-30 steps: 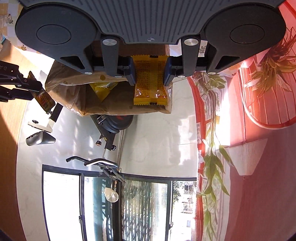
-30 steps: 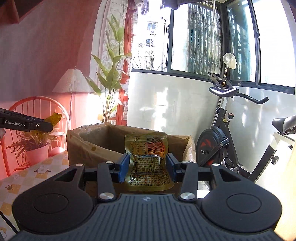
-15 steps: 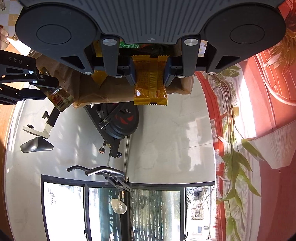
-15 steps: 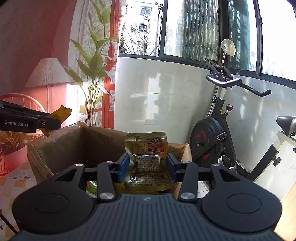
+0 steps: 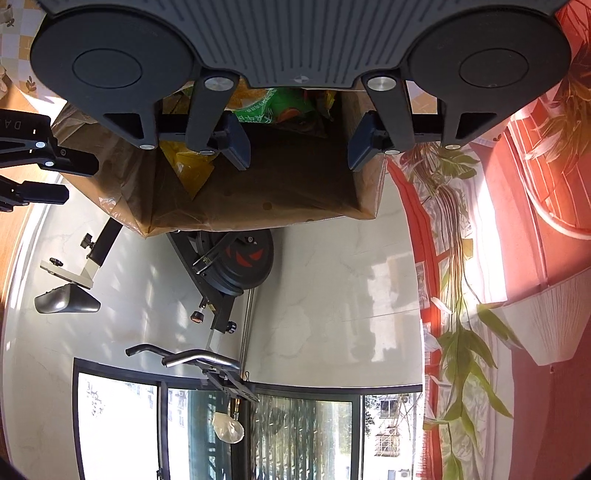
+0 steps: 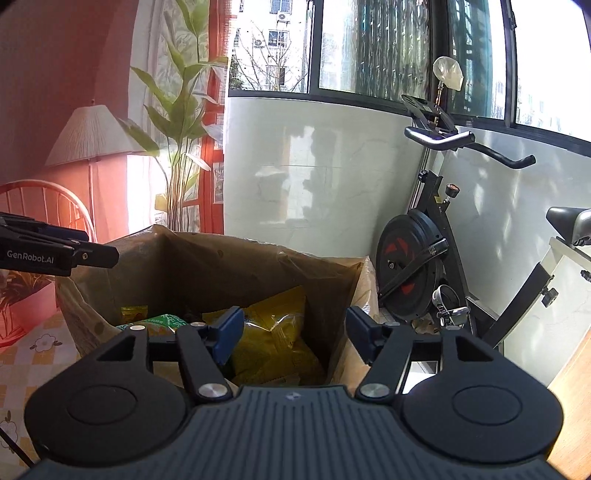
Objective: Organize snacks
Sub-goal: 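Carry both packets over the box and open both grippers, then move both grippers back from the box toward the snack table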
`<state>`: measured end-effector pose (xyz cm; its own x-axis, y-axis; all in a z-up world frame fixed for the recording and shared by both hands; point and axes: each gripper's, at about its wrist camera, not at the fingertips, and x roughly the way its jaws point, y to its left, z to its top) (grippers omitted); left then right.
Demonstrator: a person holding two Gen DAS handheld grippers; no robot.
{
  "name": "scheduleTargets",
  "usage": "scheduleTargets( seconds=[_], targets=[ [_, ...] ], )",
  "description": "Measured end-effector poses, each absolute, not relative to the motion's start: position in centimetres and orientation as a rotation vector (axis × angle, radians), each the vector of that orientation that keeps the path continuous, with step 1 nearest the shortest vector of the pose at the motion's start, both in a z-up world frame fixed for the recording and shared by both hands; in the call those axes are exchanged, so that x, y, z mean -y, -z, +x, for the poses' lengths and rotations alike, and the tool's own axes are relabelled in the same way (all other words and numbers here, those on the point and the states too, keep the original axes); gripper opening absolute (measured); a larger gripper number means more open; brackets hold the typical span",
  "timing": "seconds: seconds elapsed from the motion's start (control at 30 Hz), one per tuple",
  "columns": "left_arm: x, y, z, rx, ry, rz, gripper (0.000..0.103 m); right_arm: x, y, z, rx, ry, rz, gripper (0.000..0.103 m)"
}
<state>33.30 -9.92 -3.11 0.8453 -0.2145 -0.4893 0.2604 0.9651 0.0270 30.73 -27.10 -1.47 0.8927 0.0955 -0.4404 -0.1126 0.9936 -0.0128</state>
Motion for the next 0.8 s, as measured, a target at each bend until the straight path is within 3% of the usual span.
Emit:
scheduleTargets(
  seconds=[0.37, 0.8],
  targets=[
    [6.8, 2.7, 28.5, -0.519, 0.234, 0.042, 0.063, 25.5, 0.5, 26.4, -0.437, -0.167, -0.036, 0.069],
    [4.4, 5.5, 22.3, -0.548, 0.219, 0.019, 0.063, 24.6, 3.1, 20.6, -0.47, -0.198, -0.013, 0.072]
  ],
)
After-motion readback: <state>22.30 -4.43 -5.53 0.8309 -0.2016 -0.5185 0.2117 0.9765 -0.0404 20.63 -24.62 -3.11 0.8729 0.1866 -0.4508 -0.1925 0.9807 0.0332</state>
